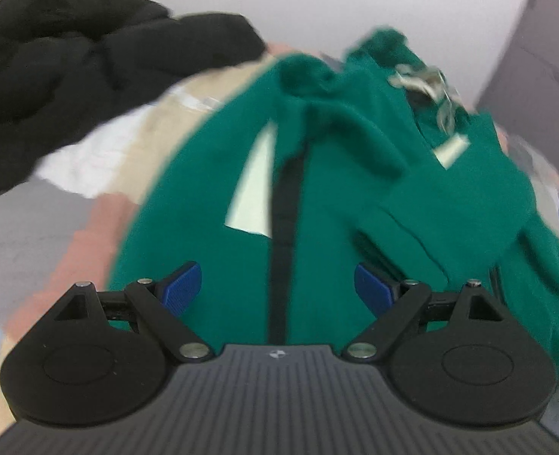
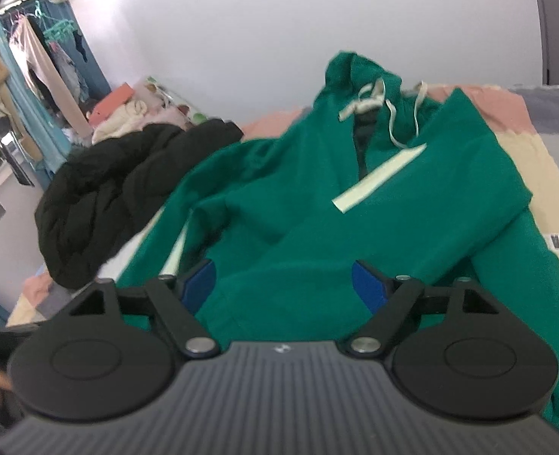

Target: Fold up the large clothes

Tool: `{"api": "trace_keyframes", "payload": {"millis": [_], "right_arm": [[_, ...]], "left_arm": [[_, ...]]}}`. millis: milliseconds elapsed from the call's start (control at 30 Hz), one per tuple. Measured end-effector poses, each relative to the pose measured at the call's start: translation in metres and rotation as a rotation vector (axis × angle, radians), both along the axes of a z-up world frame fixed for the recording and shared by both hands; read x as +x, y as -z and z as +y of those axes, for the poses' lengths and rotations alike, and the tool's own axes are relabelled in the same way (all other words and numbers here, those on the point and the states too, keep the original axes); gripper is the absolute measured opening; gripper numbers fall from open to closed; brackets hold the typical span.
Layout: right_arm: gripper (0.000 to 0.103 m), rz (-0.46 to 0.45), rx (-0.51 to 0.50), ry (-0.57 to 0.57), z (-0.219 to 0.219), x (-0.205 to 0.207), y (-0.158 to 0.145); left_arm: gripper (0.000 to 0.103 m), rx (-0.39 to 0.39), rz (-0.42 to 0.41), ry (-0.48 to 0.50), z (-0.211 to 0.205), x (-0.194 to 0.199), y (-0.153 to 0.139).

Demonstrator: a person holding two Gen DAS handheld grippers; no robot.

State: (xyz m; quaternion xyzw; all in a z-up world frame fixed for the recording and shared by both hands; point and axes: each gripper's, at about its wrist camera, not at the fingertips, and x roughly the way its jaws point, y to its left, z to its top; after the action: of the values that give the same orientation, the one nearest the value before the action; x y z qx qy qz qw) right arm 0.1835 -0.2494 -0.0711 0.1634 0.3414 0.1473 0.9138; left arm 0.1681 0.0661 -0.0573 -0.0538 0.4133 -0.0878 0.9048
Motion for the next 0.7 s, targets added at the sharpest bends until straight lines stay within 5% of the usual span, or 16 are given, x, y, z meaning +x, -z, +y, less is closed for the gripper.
{"api": "trace_keyframes", "payload": {"millis": [100, 200, 400, 700], "right_arm": [[0.081, 0.009, -0.016, 0.003, -0.002, 0.004, 0.016], [0.081, 0.056, 0.009, 0.012, -0.008, 0.014, 0.034], [0.081, 0.064, 0.036, 0.084, -0.016, 0.028, 0.048], [0.081, 0.144, 0.084, 0.183, -0.037, 0.046, 0.076]], "left_arm": [[0.09, 0.118, 0.028, 0.029, -0.022, 0.01, 0.018], [0.072, 0.191, 0.031, 0.002, -0.024, 0.017, 0.035], [0.059, 0.251, 0.04, 0.027, -0.023, 0.019, 0.05], [0.052, 0.151, 0.099, -0.002, 0.002, 0.017, 0.038]]}}
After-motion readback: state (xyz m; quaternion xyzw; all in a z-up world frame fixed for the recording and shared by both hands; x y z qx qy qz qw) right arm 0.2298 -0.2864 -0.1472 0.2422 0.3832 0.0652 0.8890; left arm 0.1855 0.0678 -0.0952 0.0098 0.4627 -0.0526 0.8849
